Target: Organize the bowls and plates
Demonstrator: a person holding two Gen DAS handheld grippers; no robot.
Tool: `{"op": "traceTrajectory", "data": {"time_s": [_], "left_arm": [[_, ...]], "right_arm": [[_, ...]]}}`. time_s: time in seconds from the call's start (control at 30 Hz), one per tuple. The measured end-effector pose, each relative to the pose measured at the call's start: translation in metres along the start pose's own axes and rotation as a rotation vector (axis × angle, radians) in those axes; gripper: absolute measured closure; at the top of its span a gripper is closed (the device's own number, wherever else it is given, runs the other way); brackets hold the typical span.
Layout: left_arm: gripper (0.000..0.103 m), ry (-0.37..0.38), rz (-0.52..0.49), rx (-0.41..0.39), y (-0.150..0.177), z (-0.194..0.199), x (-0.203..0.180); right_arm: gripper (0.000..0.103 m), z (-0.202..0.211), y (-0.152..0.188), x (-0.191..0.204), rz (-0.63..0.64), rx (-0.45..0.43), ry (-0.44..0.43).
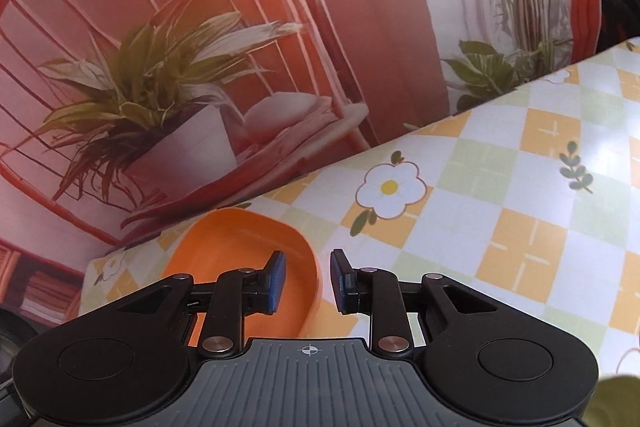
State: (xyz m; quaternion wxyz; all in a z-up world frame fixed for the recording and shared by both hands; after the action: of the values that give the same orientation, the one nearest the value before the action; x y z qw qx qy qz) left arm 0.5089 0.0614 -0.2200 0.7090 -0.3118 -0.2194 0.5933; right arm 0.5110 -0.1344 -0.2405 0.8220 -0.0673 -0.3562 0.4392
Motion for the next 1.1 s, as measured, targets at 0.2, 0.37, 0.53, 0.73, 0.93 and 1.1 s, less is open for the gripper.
{"op": "traceTrajectory", "data": {"time_s": [0.2, 0.37, 0.53, 0.73, 0.93, 1.1], "left_arm": [[0.061, 0.008, 0.012, 0.033, 0.007, -0.014, 0.002], [0.070, 0.013, 0.024, 0.040, 0.012, -0.018, 0.005], [0.084, 0.036, 0.051, 0.035, 0.016, -0.022, 0.006], [0.095, 0.025, -0.014, 0.021, 0.016, -0.021, -0.006], [0.095, 0.024, -0.006, 0.019, 0.016, -0.021, -0.006], [0.095, 0.005, -0.016, 0.014, 0.017, -0.012, -0.009]], "right_arm": [[0.079, -0.019, 0.002, 0.000, 0.025, 0.010, 0.052], [0.084, -0.026, 0.009, 0.003, 0.070, 0.023, 0.066], [0.093, -0.030, 0.012, 0.001, 0.070, 0.031, 0.081], [0.098, -0.029, 0.012, 0.005, 0.095, 0.026, 0.081], [0.099, -0.028, 0.012, 0.005, 0.097, 0.026, 0.079], [0.098, -0.014, 0.013, 0.012, 0.119, 0.018, 0.077]]}}
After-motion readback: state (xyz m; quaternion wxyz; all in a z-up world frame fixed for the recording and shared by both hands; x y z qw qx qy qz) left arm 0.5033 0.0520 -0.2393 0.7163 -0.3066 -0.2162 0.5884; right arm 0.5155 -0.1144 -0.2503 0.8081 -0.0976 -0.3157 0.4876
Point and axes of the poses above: each gripper's, at about its wrist camera, not at the fingertips, and z roughly against the way its jaws point, x to its left, y to its underside, the point moved 4 cm from there along -z, roughly the way its jaws point, and after that the axes turned 10 degrees about -z, right-handed, at the moved point
